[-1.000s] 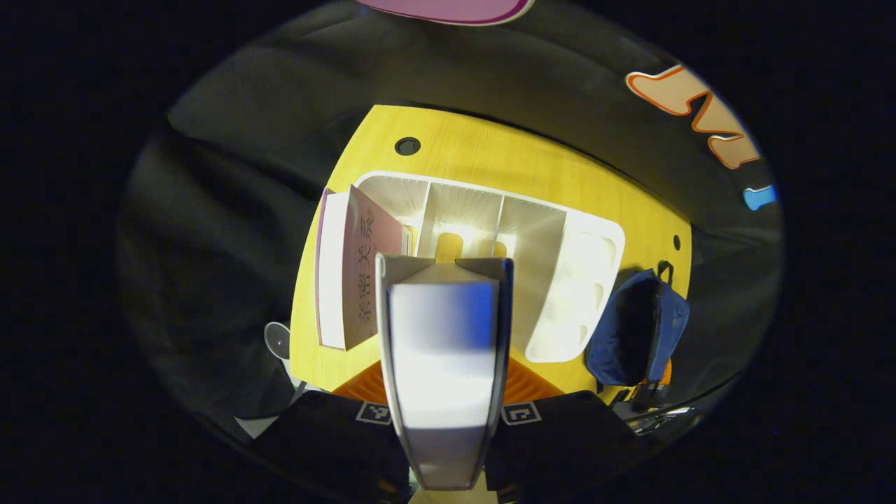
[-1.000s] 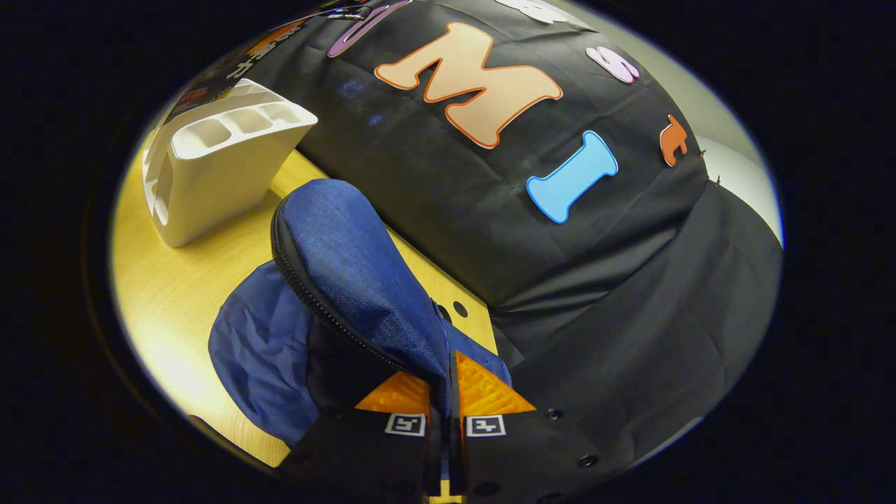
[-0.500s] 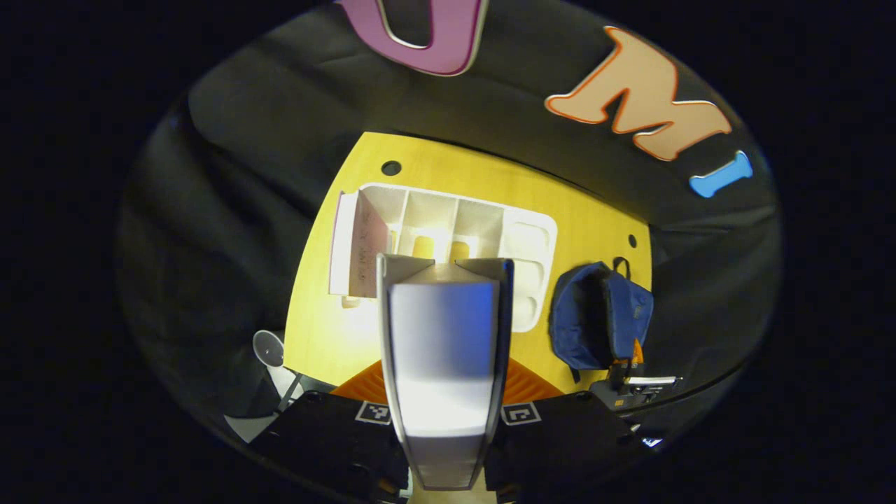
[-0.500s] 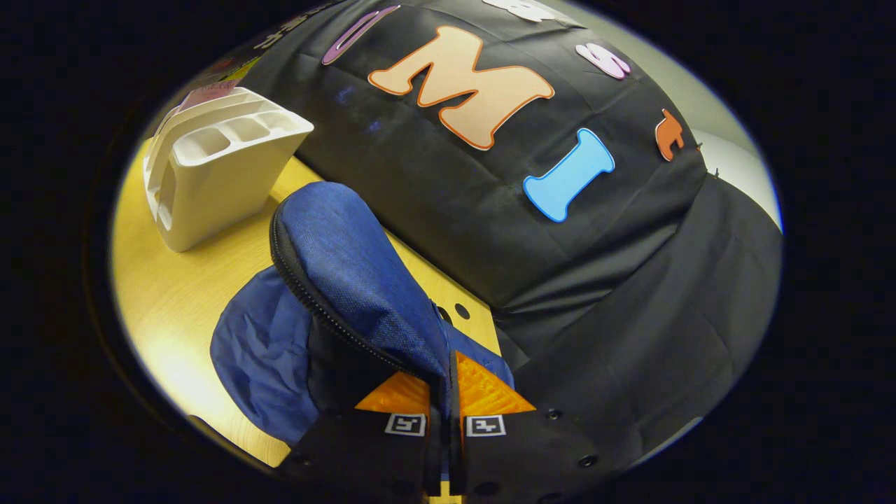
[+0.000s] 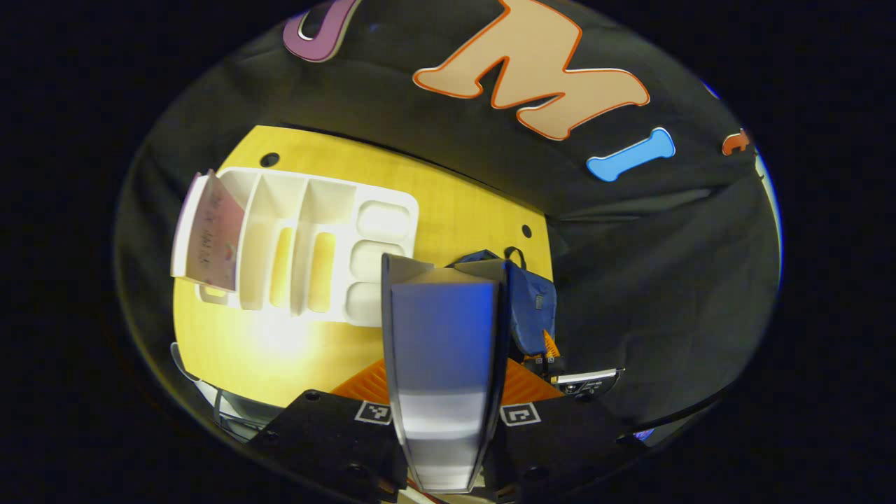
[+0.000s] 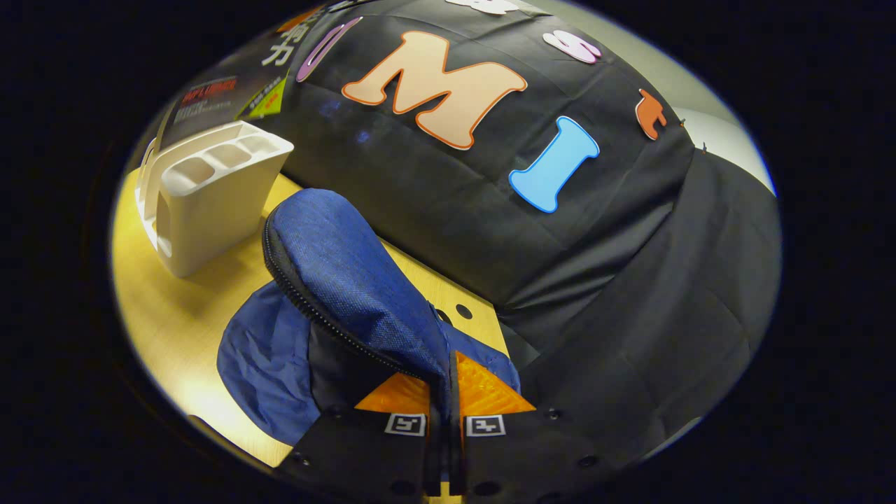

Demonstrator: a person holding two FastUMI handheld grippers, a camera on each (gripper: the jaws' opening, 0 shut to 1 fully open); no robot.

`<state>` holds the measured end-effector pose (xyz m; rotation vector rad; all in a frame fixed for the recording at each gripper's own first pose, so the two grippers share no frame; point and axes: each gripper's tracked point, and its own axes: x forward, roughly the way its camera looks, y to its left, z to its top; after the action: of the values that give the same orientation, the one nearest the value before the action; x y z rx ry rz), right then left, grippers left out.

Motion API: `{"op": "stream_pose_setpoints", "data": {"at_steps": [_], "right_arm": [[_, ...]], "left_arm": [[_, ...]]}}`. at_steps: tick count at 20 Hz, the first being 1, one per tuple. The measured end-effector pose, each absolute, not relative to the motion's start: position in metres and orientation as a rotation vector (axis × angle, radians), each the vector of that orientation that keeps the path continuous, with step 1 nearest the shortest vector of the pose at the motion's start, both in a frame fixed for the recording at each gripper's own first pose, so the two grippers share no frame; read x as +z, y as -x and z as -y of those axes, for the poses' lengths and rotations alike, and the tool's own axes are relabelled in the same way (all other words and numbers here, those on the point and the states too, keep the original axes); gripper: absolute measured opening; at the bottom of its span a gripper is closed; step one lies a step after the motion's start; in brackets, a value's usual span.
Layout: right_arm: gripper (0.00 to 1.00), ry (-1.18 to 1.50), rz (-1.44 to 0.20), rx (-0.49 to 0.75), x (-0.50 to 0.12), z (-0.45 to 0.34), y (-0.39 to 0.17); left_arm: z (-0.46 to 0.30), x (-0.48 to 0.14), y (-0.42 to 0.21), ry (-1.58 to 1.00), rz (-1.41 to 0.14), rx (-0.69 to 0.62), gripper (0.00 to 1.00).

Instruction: Open the schoolbag, grab two books from the bookshelf and put them into the schoolbag.

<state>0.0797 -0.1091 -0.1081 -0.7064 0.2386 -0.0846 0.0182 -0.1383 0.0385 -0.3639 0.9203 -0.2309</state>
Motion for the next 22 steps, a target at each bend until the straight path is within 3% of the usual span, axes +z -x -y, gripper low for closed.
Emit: {"op": "stream_pose_setpoints", "data": {"at_steps": [11, 22], "right_arm": [[0.07, 0.618, -0.236, -0.057, -0.099, 0.118, -0.087], [0.07, 0.599, -0.188, -0.016, -0.085, 0.122, -0.08]], "left_arm": [[0.244, -0.085, -0.087, 0.575, -0.928, -0.418, 0.38], [0.341, -0.14, -0.12, 0.716, -0.857, -0.653, 0.38]]}}
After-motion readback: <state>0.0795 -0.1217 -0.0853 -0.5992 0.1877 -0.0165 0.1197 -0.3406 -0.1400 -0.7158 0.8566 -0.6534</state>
